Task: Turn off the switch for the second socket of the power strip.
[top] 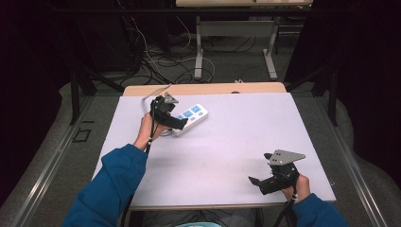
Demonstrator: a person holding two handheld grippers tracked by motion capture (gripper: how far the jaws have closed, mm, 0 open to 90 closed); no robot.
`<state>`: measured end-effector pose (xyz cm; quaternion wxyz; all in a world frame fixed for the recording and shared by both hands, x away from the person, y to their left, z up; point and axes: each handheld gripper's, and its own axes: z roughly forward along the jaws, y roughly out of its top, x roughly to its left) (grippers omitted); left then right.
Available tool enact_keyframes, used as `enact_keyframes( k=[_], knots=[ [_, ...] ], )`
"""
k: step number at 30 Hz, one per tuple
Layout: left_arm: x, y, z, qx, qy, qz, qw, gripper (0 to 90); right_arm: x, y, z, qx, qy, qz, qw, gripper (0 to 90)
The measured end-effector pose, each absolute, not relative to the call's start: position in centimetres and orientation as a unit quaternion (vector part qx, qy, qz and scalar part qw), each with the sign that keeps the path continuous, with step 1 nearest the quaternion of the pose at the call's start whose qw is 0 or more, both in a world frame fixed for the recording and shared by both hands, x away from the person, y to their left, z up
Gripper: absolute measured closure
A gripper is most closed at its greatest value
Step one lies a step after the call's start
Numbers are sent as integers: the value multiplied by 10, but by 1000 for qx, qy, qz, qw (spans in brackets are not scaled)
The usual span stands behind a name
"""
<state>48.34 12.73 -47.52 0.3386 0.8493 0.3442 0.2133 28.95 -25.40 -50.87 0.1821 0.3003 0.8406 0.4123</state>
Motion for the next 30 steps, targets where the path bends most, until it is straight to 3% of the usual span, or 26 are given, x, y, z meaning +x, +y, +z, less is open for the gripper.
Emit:
enact_keyframes(
  k=[30],
  knots=[
    [510,112,-497,843,366,196,340,20,291,-254,-510,302,845,405,179,2]
  ],
)
